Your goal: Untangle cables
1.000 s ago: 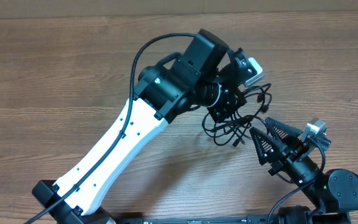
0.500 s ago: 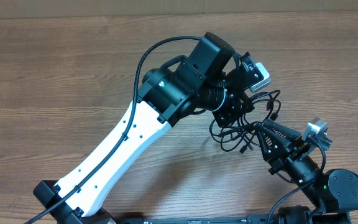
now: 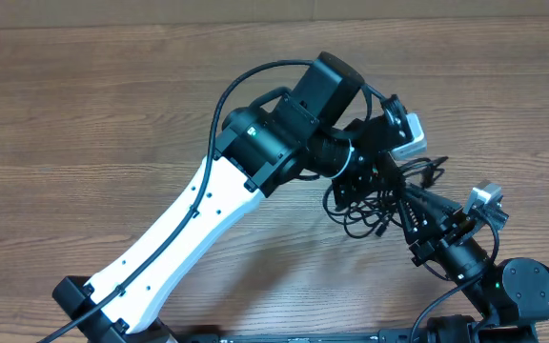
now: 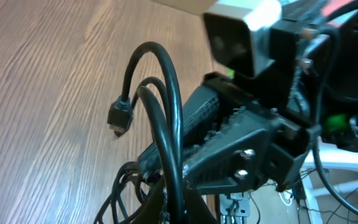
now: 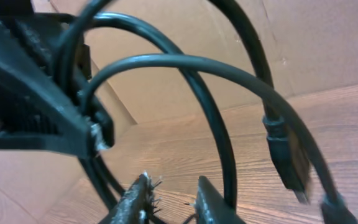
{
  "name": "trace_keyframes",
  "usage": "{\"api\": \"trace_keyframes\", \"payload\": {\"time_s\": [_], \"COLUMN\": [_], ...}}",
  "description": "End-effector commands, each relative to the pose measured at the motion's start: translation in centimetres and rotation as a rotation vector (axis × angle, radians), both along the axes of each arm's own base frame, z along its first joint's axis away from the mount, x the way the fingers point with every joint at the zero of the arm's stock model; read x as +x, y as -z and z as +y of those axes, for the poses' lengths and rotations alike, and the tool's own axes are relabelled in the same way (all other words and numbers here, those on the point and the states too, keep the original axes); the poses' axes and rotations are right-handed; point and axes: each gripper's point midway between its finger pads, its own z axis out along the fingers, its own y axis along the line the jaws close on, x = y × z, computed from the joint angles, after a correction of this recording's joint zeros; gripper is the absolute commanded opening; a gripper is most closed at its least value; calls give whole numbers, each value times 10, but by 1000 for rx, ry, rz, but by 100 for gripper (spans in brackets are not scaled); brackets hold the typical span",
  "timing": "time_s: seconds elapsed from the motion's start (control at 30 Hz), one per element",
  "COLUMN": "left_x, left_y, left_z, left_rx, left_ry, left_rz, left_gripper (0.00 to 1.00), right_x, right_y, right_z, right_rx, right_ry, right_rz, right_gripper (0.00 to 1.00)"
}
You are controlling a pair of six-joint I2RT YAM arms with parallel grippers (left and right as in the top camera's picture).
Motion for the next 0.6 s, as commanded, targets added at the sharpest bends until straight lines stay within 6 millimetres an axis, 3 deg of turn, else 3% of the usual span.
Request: {"api": "trace_keyframes", "payload": {"time_s": [0.0,0.1,0.23,0.43,0.57], "left_x": [-12,-11,1,44,59], "left_y": [-17,-18,-11,11,19], "left_z": [-4,-5,-3,15,26], "left_rx": [-66,-71,-26,140,200], "left_ry": [73,72,10,-285,-414], "left_rz": [-40,-47,-76,-94,-84], "left_gripper": [4,4,4,4,4], "right_x": [-1,-1,-1,-3,-9], "right_y": [-2,-2,-3,-7,-17], "right_z": [-1,-1,-1,2,10], "right_rx": [2,2,2,7,17], "right_ry": [9,9,8,-12,-72], "right_rz": [-8,-7,-9,-26,-65], "right_gripper": [15,4,4,4,4]}}
